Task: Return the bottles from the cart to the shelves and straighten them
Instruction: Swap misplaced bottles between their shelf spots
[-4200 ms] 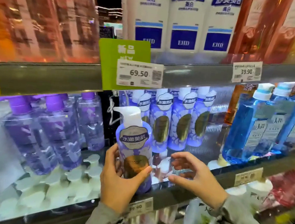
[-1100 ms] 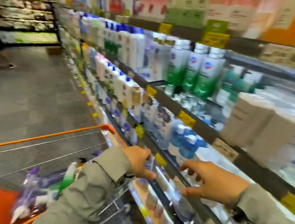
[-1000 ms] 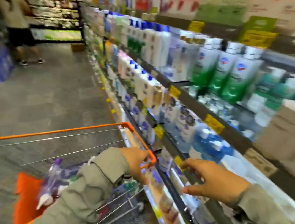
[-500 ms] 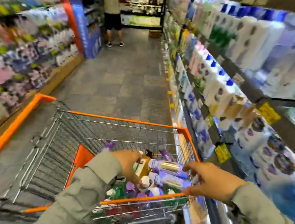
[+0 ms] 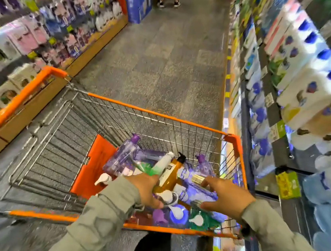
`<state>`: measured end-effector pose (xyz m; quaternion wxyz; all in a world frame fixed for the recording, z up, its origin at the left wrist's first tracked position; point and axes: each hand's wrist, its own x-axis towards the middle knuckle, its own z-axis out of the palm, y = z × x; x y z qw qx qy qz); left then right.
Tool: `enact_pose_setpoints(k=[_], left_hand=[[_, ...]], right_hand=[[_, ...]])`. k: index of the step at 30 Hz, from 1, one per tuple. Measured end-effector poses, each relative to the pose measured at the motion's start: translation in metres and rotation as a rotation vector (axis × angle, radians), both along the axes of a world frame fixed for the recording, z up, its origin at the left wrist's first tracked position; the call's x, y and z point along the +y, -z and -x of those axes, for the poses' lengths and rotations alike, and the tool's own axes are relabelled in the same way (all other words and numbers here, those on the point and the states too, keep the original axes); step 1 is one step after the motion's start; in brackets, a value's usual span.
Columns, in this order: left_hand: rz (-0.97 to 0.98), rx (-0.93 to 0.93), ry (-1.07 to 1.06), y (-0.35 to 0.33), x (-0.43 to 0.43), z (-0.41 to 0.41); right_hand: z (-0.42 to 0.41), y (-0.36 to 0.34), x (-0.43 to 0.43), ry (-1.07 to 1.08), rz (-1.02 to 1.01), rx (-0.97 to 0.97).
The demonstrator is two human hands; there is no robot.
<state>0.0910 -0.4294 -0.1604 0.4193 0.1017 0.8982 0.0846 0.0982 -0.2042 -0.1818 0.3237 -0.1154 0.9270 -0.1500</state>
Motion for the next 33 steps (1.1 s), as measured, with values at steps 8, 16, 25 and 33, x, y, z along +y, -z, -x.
enact_pose_setpoints(k=[8, 16, 25, 33], left_hand=[[0.042, -0.053, -0.019, 0.076, -0.002, 0.062], [0.093, -0.074, -0.063, 0.168, -0.007, 0.120], [0.203, -0.071, -0.114, 0.254, -0.012, 0.153], [0.187, -0.140, -0.192, 0.297, -0.005, 0.167]], right_hand=[[0.061, 0.073, -0.002, 0.004, -0.063, -0.057], [0.119, 0.162, -0.007, 0.015, -0.138, -0.074], [0.144, 0.248, -0.004, 0.004, -0.272, -0.162], [0.154, 0.270, 0.005, 0.039, -0.274, -0.246]])
